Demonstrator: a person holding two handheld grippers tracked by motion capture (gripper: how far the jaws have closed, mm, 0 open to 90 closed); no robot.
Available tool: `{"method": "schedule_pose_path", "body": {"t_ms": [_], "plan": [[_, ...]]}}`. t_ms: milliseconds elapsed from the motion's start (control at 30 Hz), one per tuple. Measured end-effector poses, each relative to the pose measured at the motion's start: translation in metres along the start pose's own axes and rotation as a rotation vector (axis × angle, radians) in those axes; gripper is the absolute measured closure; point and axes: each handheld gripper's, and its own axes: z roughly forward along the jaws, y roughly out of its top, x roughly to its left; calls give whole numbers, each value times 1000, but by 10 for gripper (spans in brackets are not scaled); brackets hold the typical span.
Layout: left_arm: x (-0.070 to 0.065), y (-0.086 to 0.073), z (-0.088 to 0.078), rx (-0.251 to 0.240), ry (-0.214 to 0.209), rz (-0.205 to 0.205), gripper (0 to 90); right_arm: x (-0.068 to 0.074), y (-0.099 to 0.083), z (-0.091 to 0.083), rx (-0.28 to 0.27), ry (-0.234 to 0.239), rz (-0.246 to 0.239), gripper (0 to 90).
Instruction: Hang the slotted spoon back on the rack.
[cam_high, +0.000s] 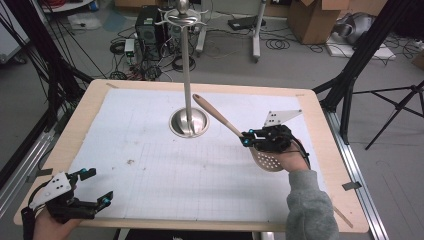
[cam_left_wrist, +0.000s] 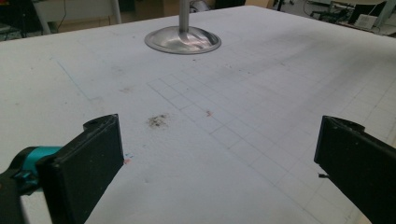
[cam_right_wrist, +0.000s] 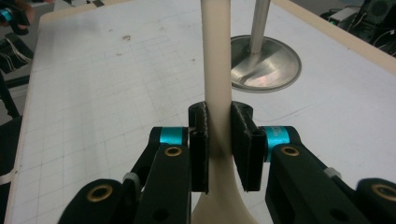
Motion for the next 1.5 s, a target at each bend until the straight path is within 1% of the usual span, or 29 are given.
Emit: {"method": "schedule_pose_path", "body": {"t_ms": [200,233,367,433,533,567,633,667,833,933,1033,1167,1267,1300,1367,1433,1500], "plan": [[0,0,0,1,1,-3,17,-2,4,-10,-18,-11,3,780],[0,0,0,2,1,-2,17,-2,5,-12,-21,-19,7,780],[0,0,0,-4,3,-1,17,-4,9,-19,-51,-39,15,780],[0,-1,0,-3,2,-6,17,-5,11,-23,-66,-41,21,780],[1,-1,-1,0,1,-5,17,-5,14,-27,-75,-52,27,780],[1,-1,-1,1,3,-6,17,-6,15,-28,-78,-59,19,780],[0,-1,0,-2,2,-6,17,-6,17,-30,-78,-82,23,780],[0,-1,0,-3,2,-7,17,-7,17,-31,-79,-101,33,780],[1,-1,0,-2,0,-10,17,-12,18,-37,-107,-125,63,780],[1,-1,0,-4,-2,-9,17,-14,19,-42,-115,-135,70,780],[1,-1,-1,-5,-2,-5,17,-14,22,-46,-115,-149,69,780],[1,-1,-1,-8,1,-9,17,-14,29,-51,-133,-168,65,780],[1,-1,-1,-9,1,-10,17,-13,33,-53,-144,-179,59,780],[1,-1,-1,-8,-1,-11,17,-13,35,-53,-144,-183,64,780],[1,-1,0,-6,-1,-9,17,-12,38,-53,-133,-210,63,780],[1,-2,1,-2,-5,-7,17,-12,41,-52,-135,-227,61,780],[1,-1,0,-1,-4,-7,17,-11,43,-50,-140,-232,68,780]]}}
